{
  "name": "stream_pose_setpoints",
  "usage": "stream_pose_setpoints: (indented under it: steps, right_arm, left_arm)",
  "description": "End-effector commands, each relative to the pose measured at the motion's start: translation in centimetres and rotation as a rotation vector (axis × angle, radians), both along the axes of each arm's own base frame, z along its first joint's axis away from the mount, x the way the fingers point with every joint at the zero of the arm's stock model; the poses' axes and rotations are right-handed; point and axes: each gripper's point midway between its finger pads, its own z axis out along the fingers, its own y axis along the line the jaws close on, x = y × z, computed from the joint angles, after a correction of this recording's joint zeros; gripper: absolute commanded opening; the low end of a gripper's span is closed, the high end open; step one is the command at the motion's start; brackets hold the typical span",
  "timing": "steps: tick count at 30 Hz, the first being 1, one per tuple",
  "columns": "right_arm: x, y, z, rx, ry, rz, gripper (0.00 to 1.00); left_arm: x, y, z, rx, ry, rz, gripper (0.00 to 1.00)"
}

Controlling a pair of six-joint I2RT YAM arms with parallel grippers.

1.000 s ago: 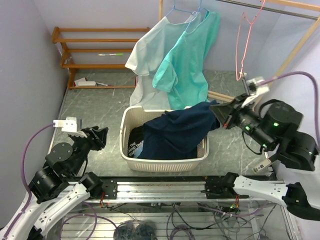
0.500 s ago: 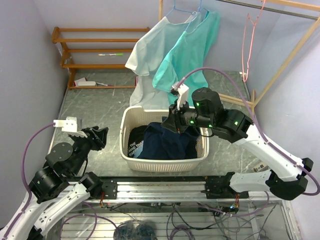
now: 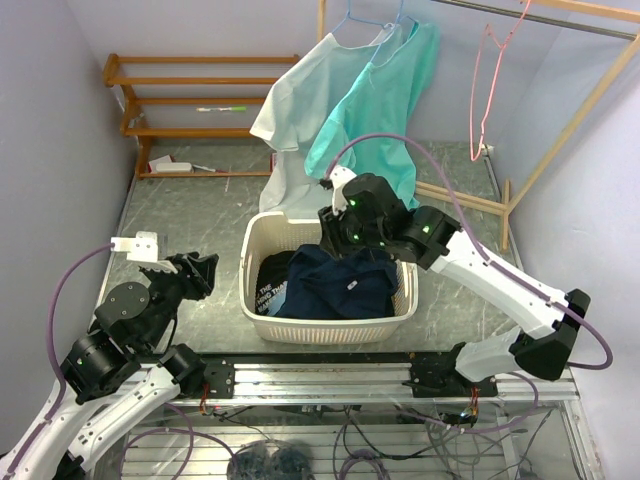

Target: Remove the t-shirt from the hanger

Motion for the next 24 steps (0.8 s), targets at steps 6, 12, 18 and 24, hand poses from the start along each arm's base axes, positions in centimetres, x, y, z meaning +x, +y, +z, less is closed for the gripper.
stream_pose_setpoints:
  steps: [6,12,18,24]
  right_arm:
    - [6.9,-5.2,7.7,0.052,-0.237,-0.37,0.4]
    - [15.3,-11.8,14.1,0.186,-0.283,-0.534,0.7]
    - [20.2,-11.2,20.6,0.297,-0.393,-0.545,0.8]
    - [23.4,-8.2,20.4,0.388,-0.38,-0.501,0.82]
  left_arm:
    - [-0.2,-0.2,0.4,-0.007,-0.01,-0.015,0.57]
    - [-0.2,-0.2,0.5,-0.009,-0.013,-0.019,0.57]
    - [-0.3,-0.3,0.5,-0.008,-0.016,-0.026,0.57]
    - [-0.4,-0.2,0.6,-0.012,-0.021,-0.027,0.57]
